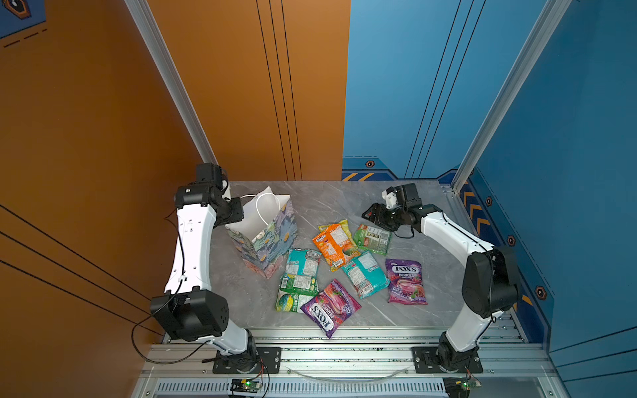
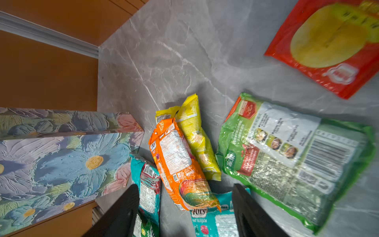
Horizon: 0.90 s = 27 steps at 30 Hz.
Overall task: Place the snacks into the paper bag
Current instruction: Rotate the paper bag at the center of the table, then pick up the snack from the bottom-center of the table.
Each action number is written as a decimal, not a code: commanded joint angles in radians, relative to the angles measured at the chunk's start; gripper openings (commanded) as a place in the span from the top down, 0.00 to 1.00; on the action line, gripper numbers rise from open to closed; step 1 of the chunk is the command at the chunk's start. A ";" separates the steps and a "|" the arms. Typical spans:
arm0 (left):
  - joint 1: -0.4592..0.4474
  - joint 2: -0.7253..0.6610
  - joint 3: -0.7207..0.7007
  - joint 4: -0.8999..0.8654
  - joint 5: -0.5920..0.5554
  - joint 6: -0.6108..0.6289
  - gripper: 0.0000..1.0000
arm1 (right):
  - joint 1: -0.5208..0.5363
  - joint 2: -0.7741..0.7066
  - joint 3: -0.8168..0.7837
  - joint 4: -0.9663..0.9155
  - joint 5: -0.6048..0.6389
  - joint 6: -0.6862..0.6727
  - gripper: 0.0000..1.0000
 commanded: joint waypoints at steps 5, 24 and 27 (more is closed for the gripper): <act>0.024 -0.041 -0.045 -0.011 0.069 -0.009 0.82 | 0.075 0.094 0.062 -0.077 -0.113 -0.063 0.31; 0.048 -0.075 -0.067 -0.009 0.154 -0.019 1.00 | 0.455 -0.038 -0.169 -0.104 -0.001 -0.029 0.30; 0.048 -0.077 -0.068 -0.009 0.169 -0.022 1.00 | 0.478 -0.016 -0.176 -0.139 0.003 -0.044 0.30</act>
